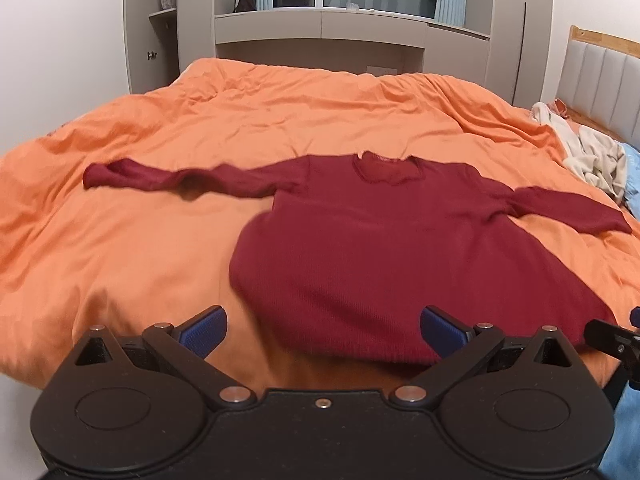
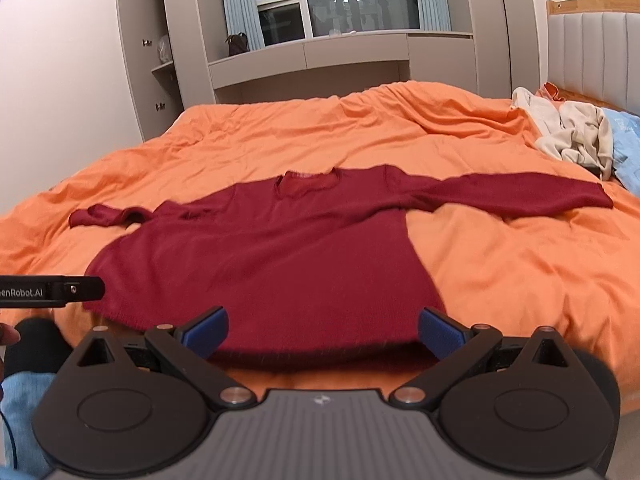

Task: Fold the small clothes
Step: 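Move both tools over the dark red sweater toward its sleeves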

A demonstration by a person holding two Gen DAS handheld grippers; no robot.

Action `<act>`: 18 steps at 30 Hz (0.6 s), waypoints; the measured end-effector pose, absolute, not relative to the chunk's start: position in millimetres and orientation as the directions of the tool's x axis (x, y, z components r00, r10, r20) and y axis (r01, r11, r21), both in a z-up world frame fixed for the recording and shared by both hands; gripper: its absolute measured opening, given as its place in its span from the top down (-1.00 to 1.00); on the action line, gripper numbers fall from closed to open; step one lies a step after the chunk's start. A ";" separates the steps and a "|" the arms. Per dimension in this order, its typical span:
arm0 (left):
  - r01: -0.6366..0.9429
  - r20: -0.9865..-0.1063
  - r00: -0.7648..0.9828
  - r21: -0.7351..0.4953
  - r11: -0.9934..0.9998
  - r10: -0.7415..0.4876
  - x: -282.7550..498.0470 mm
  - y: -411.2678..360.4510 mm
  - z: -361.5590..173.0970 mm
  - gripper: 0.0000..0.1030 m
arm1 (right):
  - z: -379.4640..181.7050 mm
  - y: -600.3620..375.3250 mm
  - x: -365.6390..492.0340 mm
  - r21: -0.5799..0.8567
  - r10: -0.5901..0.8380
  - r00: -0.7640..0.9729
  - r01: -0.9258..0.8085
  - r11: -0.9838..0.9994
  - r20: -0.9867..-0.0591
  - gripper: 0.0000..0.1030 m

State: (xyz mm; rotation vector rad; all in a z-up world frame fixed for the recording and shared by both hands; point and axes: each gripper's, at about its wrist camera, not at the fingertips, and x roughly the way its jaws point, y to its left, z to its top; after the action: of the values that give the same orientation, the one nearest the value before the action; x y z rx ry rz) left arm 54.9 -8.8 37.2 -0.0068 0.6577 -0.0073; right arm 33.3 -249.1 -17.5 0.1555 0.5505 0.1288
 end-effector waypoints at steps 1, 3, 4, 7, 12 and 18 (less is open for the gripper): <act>0.005 -0.611 0.792 -0.005 1.000 -0.007 61.5 -10.4 40.3 -0.99 | -16.1 -249.6 39.3 0.183 0.160 0.847 -0.076 0.980 -0.508 -1.00; 0.010 -0.611 0.792 -0.003 1.000 -0.010 74.5 -13.6 45.8 -0.99 | -12.3 -254.8 51.1 0.186 0.152 0.849 -0.064 0.980 -0.506 -1.00; 0.012 -0.612 0.791 -0.002 1.000 -0.010 80.3 -15.3 47.9 -0.99 | -10.4 -257.4 57.8 0.188 0.146 0.850 -0.056 0.981 -0.507 -1.00; 0.017 -0.615 0.789 0.005 1.000 -0.011 103.2 -23.0 55.8 -0.99 | -4.7 -267.4 79.1 0.191 0.128 0.850 -0.033 0.981 -0.510 -1.00; 0.027 -0.613 0.790 0.022 0.999 -0.008 141.9 -37.2 65.0 -0.99 | 1.2 -290.2 119.1 0.208 0.098 0.844 0.017 0.978 -0.527 -1.00; 0.030 -0.612 0.790 0.007 1.000 -0.020 194.6 -56.3 72.6 -0.99 | 3.0 -321.4 164.3 0.205 0.050 0.841 0.073 0.976 -0.539 -1.00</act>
State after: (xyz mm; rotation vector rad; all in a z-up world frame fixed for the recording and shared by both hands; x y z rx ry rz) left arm 194.6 -56.3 72.6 0.0170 0.6587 -0.0270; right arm 164.3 -321.4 3.0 0.2217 0.5727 -0.0120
